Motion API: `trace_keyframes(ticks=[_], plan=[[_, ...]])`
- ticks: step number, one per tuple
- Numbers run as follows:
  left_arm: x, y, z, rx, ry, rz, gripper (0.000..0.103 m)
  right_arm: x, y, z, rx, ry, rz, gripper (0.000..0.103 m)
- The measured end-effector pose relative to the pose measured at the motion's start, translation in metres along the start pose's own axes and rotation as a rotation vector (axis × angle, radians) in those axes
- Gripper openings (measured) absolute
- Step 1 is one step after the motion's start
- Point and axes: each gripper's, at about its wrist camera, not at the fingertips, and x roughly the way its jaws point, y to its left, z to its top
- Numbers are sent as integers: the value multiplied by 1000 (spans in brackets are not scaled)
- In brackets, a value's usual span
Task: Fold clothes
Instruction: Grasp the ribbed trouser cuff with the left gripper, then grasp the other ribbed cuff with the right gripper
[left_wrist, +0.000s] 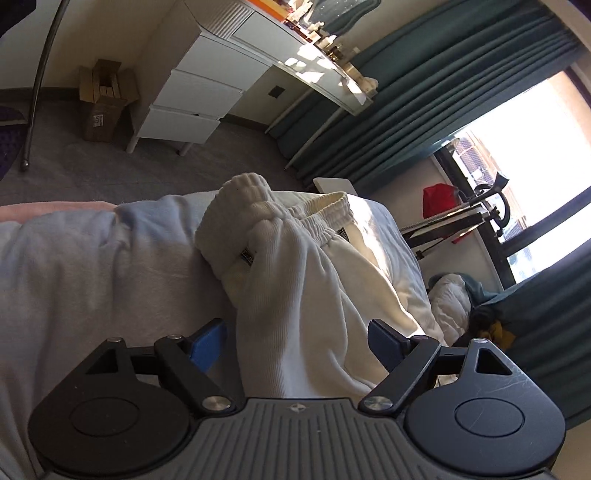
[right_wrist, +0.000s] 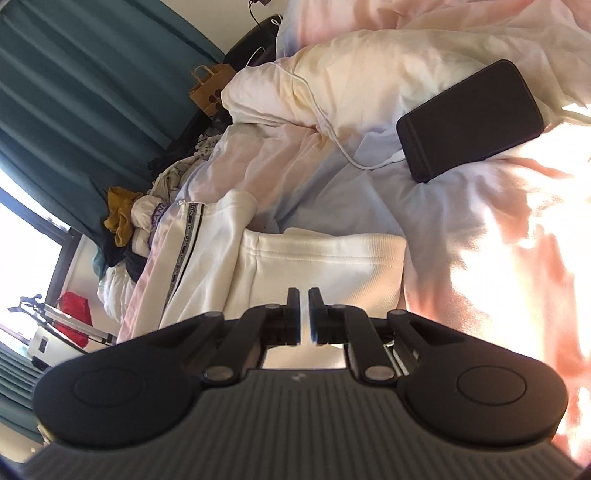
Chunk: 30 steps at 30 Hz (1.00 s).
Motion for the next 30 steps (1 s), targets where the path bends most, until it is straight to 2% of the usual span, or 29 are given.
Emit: trace_keyframes(ticks=[3, 6, 8, 10, 14, 16, 18, 20, 21, 25, 28, 30], plan=[[13, 13, 10, -50, 23, -8, 85, -5, -6, 0, 28, -19, -25, 9], [23, 24, 19, -77, 25, 1, 83, -3, -17, 0, 85, -7, -70, 14], [29, 26, 26, -84, 18, -2, 78, 3, -27, -1, 143, 17, -99, 35], [33, 26, 30, -77, 6, -6, 76, 10, -37, -2, 210, 36, -105, 45], [44, 26, 34, -79, -8, -7, 68, 22, -48, -6, 296, 73, -86, 46], [48, 24, 32, -70, -15, -8, 59, 31, -48, -8, 313, 87, -71, 46], [51, 22, 31, -60, -19, -11, 38, 42, -43, -8, 299, 90, -54, 46], [54, 19, 30, -44, -26, -6, 34, 52, -37, -5, 257, 84, -73, 46], [54, 17, 28, -32, -33, 1, 27, 57, -34, -5, 238, 80, -96, 46], [54, 13, 25, -24, -45, 14, 21, 64, -29, -3, 170, 64, -167, 43], [51, 13, 24, -20, -51, 19, 20, 51, -33, -3, 196, 36, -180, 45], [51, 9, 22, 19, -59, 37, 21, 46, -43, -3, 249, 44, -148, 45]])
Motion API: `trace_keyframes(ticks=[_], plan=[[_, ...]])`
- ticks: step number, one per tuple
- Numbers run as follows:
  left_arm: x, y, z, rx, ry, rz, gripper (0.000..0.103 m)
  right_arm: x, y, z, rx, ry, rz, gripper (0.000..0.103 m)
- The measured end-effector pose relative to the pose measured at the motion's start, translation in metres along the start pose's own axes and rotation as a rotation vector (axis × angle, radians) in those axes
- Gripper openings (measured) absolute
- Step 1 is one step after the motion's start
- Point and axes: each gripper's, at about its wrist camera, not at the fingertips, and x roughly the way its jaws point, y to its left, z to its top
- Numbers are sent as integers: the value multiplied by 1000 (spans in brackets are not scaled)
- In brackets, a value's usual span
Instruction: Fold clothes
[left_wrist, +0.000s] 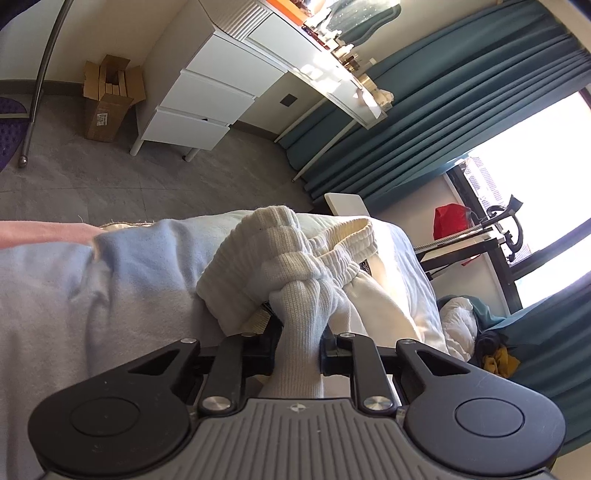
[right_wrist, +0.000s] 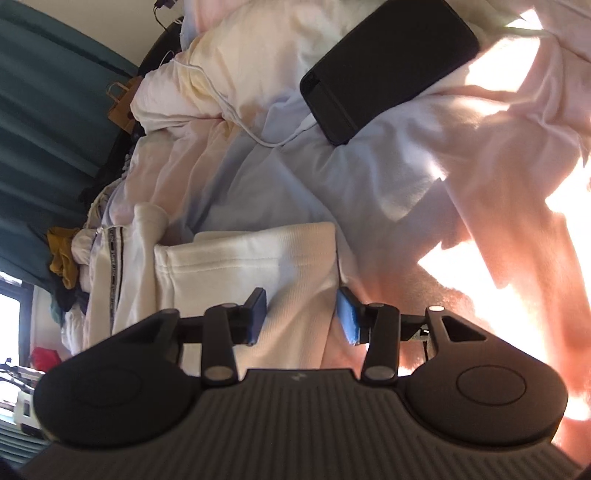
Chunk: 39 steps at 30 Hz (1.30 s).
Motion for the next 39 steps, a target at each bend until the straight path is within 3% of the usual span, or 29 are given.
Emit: trace_keyframes(ticks=[5, 13, 15, 17, 19, 27, 31, 35, 39], plan=[[4, -15, -5, 78, -18, 48, 23, 8, -22, 7, 93, 76, 72, 46], [8, -12, -3, 54, -21, 43, 23, 25, -19, 15, 62, 74, 144, 48], [8, -10, -2, 47, -24, 35, 20, 20, -13, 15, 24, 45, 146, 43], [2, -9, -3, 48, -34, 13, 17, 15, -7, 15, -18, 12, 157, 20], [-5, -7, -4, 49, -44, -11, 15, 9, 0, 15, -49, -19, 187, 9], [-59, -12, 2, 86, -37, -163, 10, -43, 22, 21, -149, -155, 334, 6], [-85, 13, 17, -42, 55, -252, 10, -56, 30, 35, -157, -160, 326, 6], [-98, 49, 24, -142, 122, -272, 10, -65, 35, 58, -164, -183, 328, 6], [-86, 80, 27, -240, 217, -276, 10, -64, 48, 80, -165, -173, 318, 6]])
